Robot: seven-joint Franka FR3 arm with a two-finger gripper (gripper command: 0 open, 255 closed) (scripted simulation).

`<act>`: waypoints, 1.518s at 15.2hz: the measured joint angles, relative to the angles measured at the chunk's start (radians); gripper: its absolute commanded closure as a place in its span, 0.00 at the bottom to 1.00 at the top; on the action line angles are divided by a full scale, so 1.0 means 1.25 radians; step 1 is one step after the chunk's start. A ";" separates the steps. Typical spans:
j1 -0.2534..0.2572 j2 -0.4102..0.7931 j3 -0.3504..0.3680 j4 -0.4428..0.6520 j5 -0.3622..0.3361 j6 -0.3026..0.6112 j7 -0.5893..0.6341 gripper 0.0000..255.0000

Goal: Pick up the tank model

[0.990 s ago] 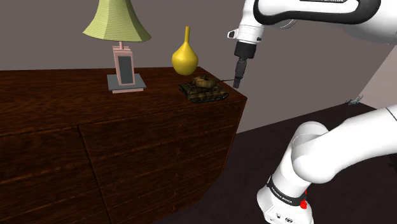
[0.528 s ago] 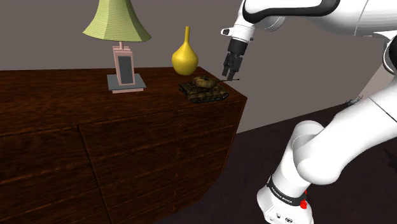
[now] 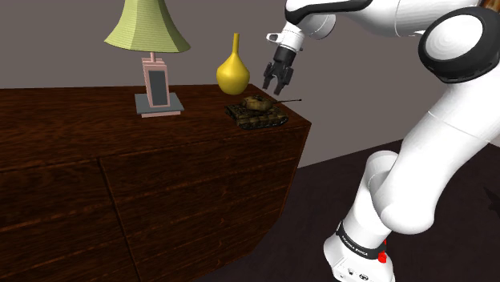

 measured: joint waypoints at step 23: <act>0.001 0.013 -0.007 -0.025 0.011 0.031 -0.029 1.00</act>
